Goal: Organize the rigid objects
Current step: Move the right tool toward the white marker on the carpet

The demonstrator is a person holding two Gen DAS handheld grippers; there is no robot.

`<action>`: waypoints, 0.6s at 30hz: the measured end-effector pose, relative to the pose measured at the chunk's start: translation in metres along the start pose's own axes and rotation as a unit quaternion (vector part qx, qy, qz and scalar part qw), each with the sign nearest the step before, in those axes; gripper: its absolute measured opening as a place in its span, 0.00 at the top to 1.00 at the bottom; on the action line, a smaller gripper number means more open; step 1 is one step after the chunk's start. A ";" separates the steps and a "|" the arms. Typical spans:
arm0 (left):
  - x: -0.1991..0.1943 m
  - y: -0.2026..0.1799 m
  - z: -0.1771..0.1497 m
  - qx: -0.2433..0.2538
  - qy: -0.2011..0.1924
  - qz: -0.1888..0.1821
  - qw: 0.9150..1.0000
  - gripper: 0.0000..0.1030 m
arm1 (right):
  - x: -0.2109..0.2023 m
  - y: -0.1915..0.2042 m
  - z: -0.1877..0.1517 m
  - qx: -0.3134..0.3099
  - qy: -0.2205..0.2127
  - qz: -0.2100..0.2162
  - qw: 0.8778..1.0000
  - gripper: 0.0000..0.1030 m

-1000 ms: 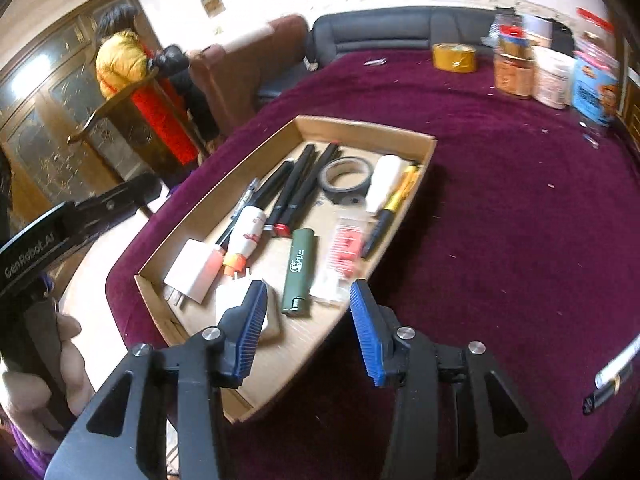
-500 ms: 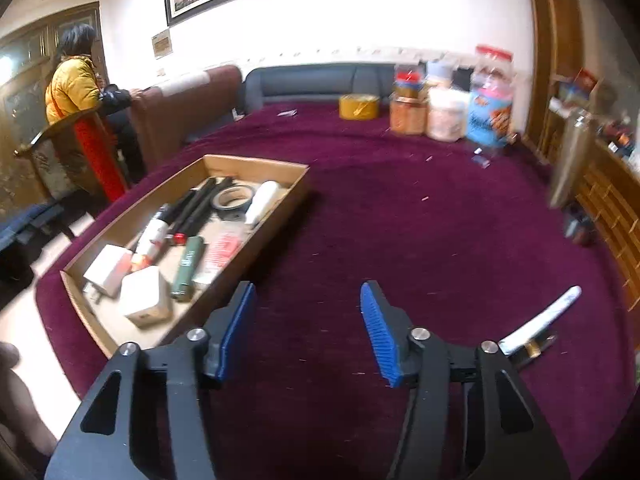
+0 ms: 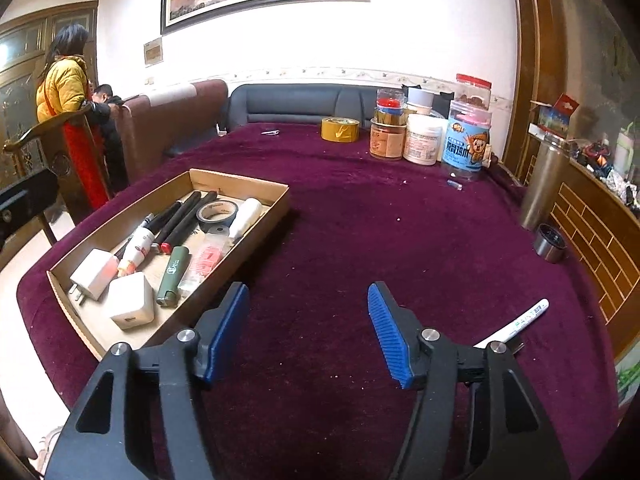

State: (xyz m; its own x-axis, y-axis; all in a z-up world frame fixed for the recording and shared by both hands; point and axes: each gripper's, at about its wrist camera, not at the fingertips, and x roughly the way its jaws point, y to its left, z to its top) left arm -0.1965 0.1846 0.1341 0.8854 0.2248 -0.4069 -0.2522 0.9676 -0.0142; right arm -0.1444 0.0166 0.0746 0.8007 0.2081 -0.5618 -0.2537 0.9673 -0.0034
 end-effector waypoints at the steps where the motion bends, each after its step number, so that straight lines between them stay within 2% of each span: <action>1: 0.001 0.000 -0.001 0.000 0.005 0.000 1.000 0.10 | 0.000 0.001 0.000 -0.002 0.000 -0.002 1.000 0.41; 18: 0.004 0.006 -0.004 -0.007 0.024 0.000 1.000 0.10 | 0.000 0.006 -0.001 -0.018 0.009 -0.043 0.999 0.39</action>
State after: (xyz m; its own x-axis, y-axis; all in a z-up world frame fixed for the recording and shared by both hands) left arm -0.1959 0.1908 0.1283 0.8657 0.2181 -0.4506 -0.2579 0.9658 -0.0280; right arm -0.1463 0.0223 0.0732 0.8112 0.1211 -0.5721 -0.2039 0.9755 -0.0826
